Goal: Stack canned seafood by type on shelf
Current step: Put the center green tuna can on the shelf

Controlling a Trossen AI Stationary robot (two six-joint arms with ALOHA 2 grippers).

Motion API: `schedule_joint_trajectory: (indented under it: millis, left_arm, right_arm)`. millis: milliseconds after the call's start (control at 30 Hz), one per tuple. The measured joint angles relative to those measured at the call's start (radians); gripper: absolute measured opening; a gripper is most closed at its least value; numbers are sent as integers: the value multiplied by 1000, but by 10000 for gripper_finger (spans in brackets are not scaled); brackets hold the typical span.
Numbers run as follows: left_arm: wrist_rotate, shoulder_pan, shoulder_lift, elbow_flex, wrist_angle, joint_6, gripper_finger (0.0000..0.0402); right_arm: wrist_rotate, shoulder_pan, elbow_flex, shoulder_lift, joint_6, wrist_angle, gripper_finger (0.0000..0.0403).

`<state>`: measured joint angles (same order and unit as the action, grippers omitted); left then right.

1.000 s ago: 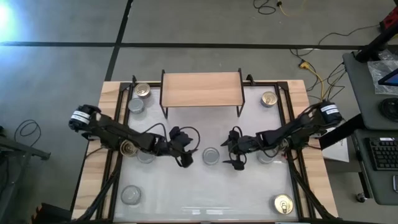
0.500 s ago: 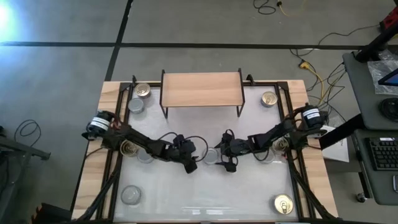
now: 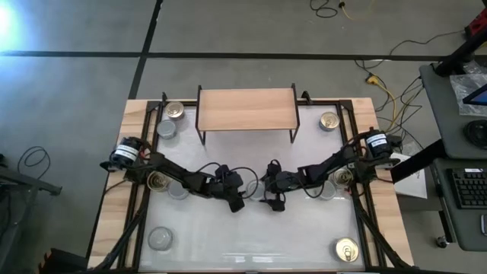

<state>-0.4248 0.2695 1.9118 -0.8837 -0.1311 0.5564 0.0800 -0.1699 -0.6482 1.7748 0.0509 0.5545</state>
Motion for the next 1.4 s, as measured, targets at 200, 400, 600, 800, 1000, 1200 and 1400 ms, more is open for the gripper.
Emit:
schedule_joint_trajectory:
  millis: [200, 400, 600, 800, 1000, 1200, 1400]
  left_arm:
    - [-15, 2, 2, 1, -7, 2, 231]
    - [-15, 2, 2, 2, -8, 2, 231]
    - [-27, 3, 3, 2, -10, 4, 231]
    - [-31, 3, 3, 2, -19, 4, 231]
    - [-39, 3, 5, 5, -39, 1, 231]
    - [-60, 4, 6, 5, -61, 3, 231]
    - [-65, 5, 6, -3, -60, 2, 231]
  right_arm:
    - [18, -1, -20, -2, 6, -40, 394]
    - [24, -3, -24, -2, -10, -41, 394]
    - [17, 1, -24, -2, 20, -45, 395]
    - [6, 2, -32, -2, 27, -50, 400]
    - [2, 3, -41, -2, 20, -55, 400]
    - [2, 3, -41, -1, 4, -40, 400]
    - [1, 3, -41, -1, 6, -40, 400]
